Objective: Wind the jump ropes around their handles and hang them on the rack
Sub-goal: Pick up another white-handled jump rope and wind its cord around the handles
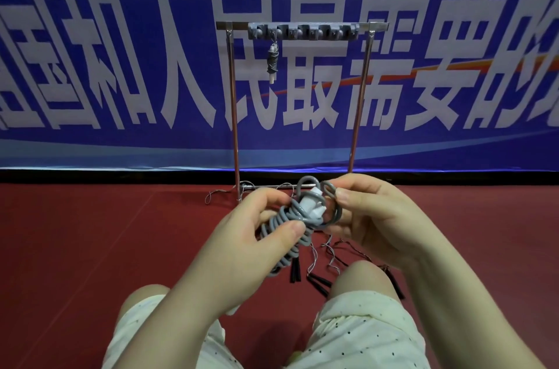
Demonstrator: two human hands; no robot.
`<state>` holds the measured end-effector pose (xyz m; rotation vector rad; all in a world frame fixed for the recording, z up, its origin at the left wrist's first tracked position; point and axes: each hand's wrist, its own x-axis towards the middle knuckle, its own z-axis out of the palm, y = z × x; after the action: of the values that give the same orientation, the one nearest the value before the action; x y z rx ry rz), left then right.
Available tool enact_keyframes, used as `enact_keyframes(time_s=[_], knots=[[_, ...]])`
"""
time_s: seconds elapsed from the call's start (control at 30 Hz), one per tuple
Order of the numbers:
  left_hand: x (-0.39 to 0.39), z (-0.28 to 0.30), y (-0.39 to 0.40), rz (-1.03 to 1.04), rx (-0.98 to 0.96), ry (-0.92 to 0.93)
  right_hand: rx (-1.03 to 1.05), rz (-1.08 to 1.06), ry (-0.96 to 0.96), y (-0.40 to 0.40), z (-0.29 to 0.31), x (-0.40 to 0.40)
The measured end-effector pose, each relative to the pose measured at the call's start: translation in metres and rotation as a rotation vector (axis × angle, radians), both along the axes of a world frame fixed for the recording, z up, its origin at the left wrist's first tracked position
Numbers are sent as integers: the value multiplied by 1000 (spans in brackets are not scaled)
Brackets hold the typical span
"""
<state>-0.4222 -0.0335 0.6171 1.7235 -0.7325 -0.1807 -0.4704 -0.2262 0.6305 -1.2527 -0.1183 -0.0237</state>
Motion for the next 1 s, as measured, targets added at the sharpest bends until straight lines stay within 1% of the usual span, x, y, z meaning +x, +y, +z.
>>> enact_keyframes(time_s=[0.13,0.3,0.4,0.5,0.67,0.73,0.83,1.0], knots=[[-4,4,-3,-1,3,-29,1,105,4,-2,1,3],[-2,4,-3,16,27,-85,24,145,60,-2,-3,10],[-2,4,-3,10,4,-88,3,178,41,-4,-2,13],[-3,3,-1,-44,-50,-63,-31,207,19,-4,1,12],[-9,8,2,-131,-43,-180,40,242,-26,-3,2,4],[-7,9,2,-147,-52,-200,82,256,-40,-3,2,2],[-5,10,1,-182,-61,-186,108,256,-39,-4,3,3],[-1,14,-2,-222,-38,-140,86,234,-32,-6,6,4]])
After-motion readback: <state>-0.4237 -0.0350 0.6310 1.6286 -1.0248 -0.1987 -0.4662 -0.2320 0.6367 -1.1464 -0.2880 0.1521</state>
